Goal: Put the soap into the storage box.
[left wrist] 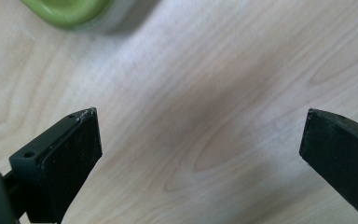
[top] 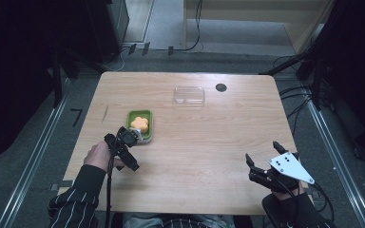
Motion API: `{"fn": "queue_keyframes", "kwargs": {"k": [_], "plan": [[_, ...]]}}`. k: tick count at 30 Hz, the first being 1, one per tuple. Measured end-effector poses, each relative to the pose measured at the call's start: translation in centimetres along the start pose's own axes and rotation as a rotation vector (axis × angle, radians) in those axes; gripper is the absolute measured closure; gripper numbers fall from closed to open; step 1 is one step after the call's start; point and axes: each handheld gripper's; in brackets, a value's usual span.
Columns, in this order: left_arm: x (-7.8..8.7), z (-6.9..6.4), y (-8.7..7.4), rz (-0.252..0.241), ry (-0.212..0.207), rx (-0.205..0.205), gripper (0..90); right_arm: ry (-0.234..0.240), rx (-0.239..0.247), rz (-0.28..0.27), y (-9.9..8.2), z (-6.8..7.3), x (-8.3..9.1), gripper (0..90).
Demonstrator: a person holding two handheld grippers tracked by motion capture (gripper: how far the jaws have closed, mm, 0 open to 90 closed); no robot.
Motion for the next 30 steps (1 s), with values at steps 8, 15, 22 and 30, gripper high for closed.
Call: {"fn": "queue_keyframes", "kwargs": {"k": [8,15,22,30], "plan": [[-0.7,-1.0,-1.6,0.009,-0.013,0.010,0.0,-0.001,0.007,-0.001,0.0,0.1,0.0,13.3],[-1.6,-2.6,-3.2,0.029,-0.011,0.001,0.0,-0.002,0.004,-0.005,0.0,0.0,0.1,13.3],[-2.1,-3.1,-4.3,0.060,0.011,0.007,0.0,-0.003,0.003,-0.006,-0.1,0.0,0.1,13.4],[-2.3,-2.8,-4.5,0.047,-0.008,0.003,0.0,-0.001,0.008,-0.005,0.0,0.0,0.1,13.4]]}}
Point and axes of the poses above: each handheld gripper's, and its own axes: x roughly backward along the jaws, y roughly out of its top, z roughly to its left, and after that the axes turned 1 degree about -z, right-handed
